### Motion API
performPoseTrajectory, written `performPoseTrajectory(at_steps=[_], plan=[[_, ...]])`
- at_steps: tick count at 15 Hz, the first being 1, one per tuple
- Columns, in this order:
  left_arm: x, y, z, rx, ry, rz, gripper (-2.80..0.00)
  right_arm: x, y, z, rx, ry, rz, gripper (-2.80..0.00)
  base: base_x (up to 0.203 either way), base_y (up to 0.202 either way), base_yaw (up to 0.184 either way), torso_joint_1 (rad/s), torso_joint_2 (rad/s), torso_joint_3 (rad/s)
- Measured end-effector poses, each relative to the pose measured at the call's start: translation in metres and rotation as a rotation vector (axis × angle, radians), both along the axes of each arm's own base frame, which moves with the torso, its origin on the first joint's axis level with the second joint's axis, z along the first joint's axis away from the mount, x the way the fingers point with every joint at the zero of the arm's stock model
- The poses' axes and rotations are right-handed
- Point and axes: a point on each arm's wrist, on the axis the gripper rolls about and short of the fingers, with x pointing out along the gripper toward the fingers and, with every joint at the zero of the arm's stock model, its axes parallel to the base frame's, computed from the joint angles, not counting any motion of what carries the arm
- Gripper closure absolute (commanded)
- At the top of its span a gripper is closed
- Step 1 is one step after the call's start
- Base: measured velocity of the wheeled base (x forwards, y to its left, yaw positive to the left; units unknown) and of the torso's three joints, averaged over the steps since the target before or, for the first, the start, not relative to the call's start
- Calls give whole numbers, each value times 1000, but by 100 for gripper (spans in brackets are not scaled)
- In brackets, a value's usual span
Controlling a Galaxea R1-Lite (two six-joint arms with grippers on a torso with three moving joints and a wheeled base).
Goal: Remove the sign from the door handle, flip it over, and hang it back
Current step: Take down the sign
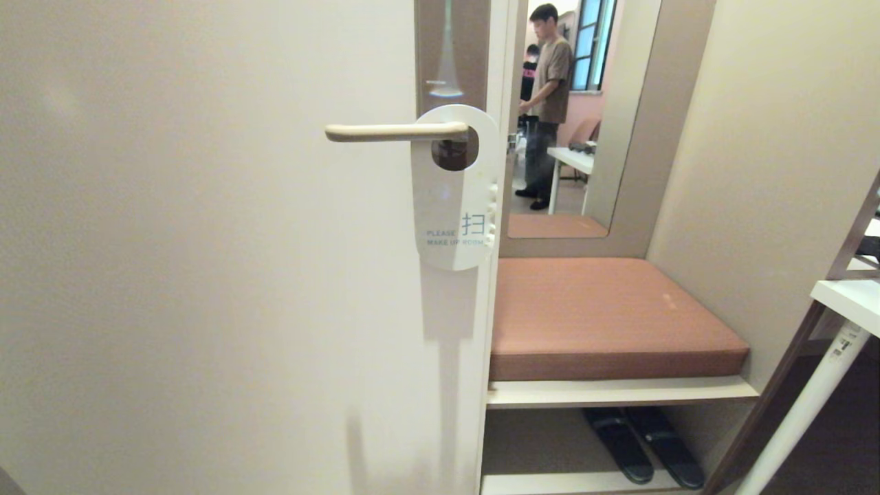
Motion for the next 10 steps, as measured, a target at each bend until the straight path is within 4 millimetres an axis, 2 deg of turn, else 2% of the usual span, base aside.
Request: performPoseTrajectory(at_steps=[7,10], plan=[[0,0,0,0,0,0,0,0,0,1,-7,-8,-5,0,0,0,0,0,0,0],[0,0,0,0,0,0,0,-4,0,14,-12,-52,8,0,0,0,0,0,0,0]])
